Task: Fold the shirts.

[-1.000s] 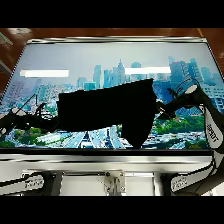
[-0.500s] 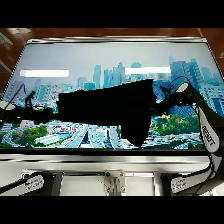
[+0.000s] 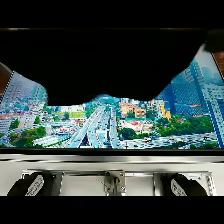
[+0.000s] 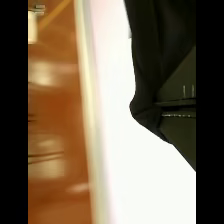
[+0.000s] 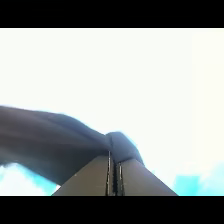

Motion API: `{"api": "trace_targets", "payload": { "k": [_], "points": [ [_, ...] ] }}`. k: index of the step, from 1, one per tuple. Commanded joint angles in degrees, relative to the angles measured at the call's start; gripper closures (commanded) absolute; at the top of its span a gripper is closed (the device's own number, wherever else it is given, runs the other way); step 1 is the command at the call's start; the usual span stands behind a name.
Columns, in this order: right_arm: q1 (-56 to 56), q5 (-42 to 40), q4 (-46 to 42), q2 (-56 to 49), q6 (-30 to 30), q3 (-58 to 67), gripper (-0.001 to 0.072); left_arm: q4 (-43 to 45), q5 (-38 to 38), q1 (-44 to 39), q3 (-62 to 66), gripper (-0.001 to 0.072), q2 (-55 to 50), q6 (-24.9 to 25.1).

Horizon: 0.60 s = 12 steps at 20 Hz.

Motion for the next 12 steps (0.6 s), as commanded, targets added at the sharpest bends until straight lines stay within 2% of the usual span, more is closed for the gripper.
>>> {"api": "trace_targets", "payload": {
  "k": [1,4,8,12],
  "points": [
    [0.0,-3.0,-6.3,12.4,3.8,5.7,0.0653,2.5,0.4,0.0,12.6,0.0668,6.5,-4.7],
    [0.0,1.6,-10.7,16.9,7.6,5.7,0.0653,7.0,-4.0,0.0,12.4,0.0669,9.8,-8.5],
    [0.0,7.8,-12.9,19.2,7.8,5.7,0.0653,13.2,-13.3,0.0,12.4,0.0668,10.8,-8.5],
    [0.0,14.1,-13.3,17.7,7.9,5.7,0.0653,14.0,-20.5,0.0,9.8,0.0668,9.6,-8.2]
  ]
}}
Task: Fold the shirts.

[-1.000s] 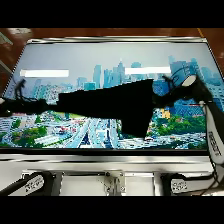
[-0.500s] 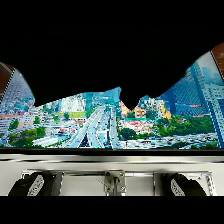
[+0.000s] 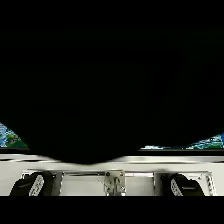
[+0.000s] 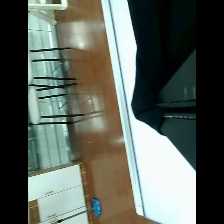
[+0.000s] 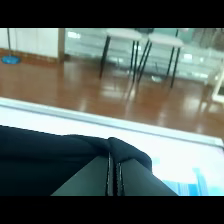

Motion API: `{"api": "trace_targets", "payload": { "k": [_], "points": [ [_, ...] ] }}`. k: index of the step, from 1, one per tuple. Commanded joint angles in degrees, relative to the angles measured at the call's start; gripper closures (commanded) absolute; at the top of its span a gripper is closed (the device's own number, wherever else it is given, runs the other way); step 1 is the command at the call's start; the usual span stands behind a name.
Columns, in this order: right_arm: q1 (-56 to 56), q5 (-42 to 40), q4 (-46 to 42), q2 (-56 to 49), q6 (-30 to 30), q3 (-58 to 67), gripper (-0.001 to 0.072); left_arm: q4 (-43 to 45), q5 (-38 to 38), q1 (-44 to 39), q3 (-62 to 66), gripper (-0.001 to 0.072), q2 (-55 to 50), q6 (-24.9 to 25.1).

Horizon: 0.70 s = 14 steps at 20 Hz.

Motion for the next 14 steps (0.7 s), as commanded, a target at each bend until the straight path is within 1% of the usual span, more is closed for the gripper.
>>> {"api": "trace_targets", "payload": {
  "k": [1,4,5,7,9,10,11,13,14],
  "points": [
    [0.0,7.5,-2.2,-2.1,0.6,0.1,0.0653,2.1,-6.8,0.0,-3.9,0.0668,-0.7,-0.2],
    [0.0,16.8,-5.5,-10.6,0.7,0.1,0.0653,2.1,-6.8,0.0,-12.9,0.0668,-3.4,1.1],
    [0.1,17.8,-5.5,-14.4,1.7,0.0,0.0654,2.1,-6.8,0.0,-15.8,0.0668,-5.3,1.5],
    [0.1,17.0,-4.7,-22.1,4.2,-0.6,0.0653,2.1,-6.8,0.0,-20.3,0.0668,-10.8,1.8],
    [0.1,16.8,-2.8,-30.6,6.2,-2.7,0.0653,2.1,-6.8,0.0,-23.0,0.0668,-18.2,2.9],
    [0.1,15.8,-1.5,-35.0,6.3,-3.9,0.0653,2.1,-6.5,-0.2,-23.5,0.0668,-22.2,2.8],
    [0.2,13.1,0.3,-39.7,6.3,-5.0,0.0653,2.1,-5.6,-0.2,-23.5,0.0669,-26.8,2.8],
    [0.8,4.7,2.7,-48.4,6.2,-5.7,0.0653,1.8,-0.4,-0.7,-23.5,0.0668,-35.1,2.8],
    [1.4,-1.0,3.5,-52.4,5.6,-5.7,0.0653,1.0,2.6,-1.0,-23.5,0.0669,-38.7,2.8]
  ]
}}
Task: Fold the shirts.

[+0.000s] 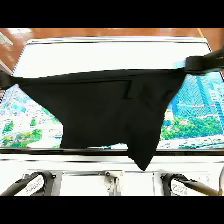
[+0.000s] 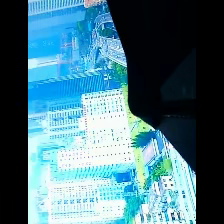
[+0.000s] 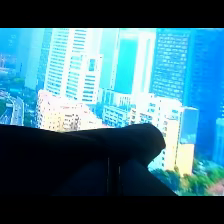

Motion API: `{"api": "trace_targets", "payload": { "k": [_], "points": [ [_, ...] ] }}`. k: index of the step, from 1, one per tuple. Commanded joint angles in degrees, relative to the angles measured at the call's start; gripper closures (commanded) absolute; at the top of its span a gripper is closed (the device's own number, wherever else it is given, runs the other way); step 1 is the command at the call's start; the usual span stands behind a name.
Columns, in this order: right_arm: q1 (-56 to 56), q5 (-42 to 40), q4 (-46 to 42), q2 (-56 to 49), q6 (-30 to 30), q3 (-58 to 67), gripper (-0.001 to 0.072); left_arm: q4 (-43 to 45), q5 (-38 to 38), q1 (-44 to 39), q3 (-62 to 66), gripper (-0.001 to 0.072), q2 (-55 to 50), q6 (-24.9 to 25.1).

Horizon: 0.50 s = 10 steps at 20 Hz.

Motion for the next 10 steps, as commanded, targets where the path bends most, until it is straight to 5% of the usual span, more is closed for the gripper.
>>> {"api": "trace_targets", "payload": {
  "k": [1,7,10],
  "points": [
    [1.3,-15.6,4.2,-14.5,-1.4,-1.1,0.0653,-1.9,9.4,-0.9,-1.1,0.0668,-13.8,0.3],
    [5.3,-43.1,5.0,-27.1,-6.7,-1.1,0.0653,-5.7,29.9,-6.1,-1.1,0.0668,-27.6,0.4],
    [5.7,-49.4,5.1,-31.2,-6.6,-1.1,0.0653,-5.6,35.8,-9.0,-1.1,0.0668,-32.3,0.4]
  ]
}}
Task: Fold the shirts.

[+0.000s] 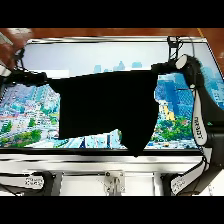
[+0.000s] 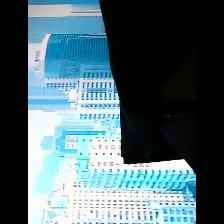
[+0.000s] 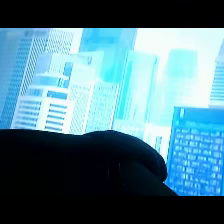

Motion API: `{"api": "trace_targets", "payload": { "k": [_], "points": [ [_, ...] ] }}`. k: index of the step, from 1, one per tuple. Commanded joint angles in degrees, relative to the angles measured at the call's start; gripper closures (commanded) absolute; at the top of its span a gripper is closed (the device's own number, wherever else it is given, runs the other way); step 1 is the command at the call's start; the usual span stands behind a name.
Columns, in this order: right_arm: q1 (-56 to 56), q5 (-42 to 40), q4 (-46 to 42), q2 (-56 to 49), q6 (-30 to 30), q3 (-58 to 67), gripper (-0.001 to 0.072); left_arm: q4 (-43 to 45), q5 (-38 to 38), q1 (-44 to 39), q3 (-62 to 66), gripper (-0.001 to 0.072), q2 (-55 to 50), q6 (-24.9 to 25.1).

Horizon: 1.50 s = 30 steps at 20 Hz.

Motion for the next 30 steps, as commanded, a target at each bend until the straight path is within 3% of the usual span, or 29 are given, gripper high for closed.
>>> {"api": "trace_targets", "payload": {
  "k": [1,7,10,12,16,17,18,19,20,21,26,28,30],
  "points": [
    [0.7,-10.1,1.0,-5.5,-0.7,0.0,0.0653,-1.0,9.2,-3.0,0.0,0.0668,-6.1,0.0],
    [0.7,-2.7,1.0,-7.5,-0.4,0.0,0.0653,-1.0,6.0,-3.3,0.0,0.0668,-9.4,0.0],
    [0.3,11.9,-0.7,-6.2,1.2,0.0,0.0653,2.9,-6.1,-3.3,0.9,0.0668,-9.4,-0.2],
    [-0.1,23.0,-2.5,-6.4,3.0,-0.1,0.0653,7.0,-14.2,-3.3,0.9,0.0668,-9.6,-4.8],
    [-0.1,27.2,-2.8,-8.7,5.5,-0.3,0.0645,7.5,-19.5,-3.8,0.9,0.0652,-11.4,-8.1],
    [-0.1,27.0,-1.6,-8.8,5.7,-0.2,0.0627,7.5,-20.6,-3.9,0.9,0.0636,-11.4,-8.2],
    [-0.1,26.8,-0.8,-8.6,5.7,0.0,0.0624,7.6,-21.9,-3.8,1.0,0.0486,-11.3,-8.2],
    [-0.1,26.8,-0.9,-7.9,5.6,0.4,0.0453,7.6,-23.4,-3.4,1.1,0.0261,-11.0,-8.2],
    [-0.1,27.6,-1.1,-6.5,5.0,0.4,0.0083,7.6,-25.1,-2.7,1.1,0.0193,-10.3,-8.5],
    [-0.1,28.5,-1.2,-4.5,3.6,0.4,0.0038,7.6,-26.7,-1.6,1.1,0.0191,-9.3,-9.1],
    [-2.9,38.9,-15.5,5.9,3.4,0.1,0.004,8.0,-36.0,6.4,-1.3,0.0159,-1.0,-8.8],
    [-8.8,44.9,-8.5,8.0,3.5,-3.3,0.004,8.0,-35.8,9.6,-9.6,0.003,4.6,-7.4],
    [-15.4,47.6,4.0,9.9,3.2,-10.7,0.004,7.3,-33.5,12.3,-22.9,0.003,10.5,-4.7]
  ]
}}
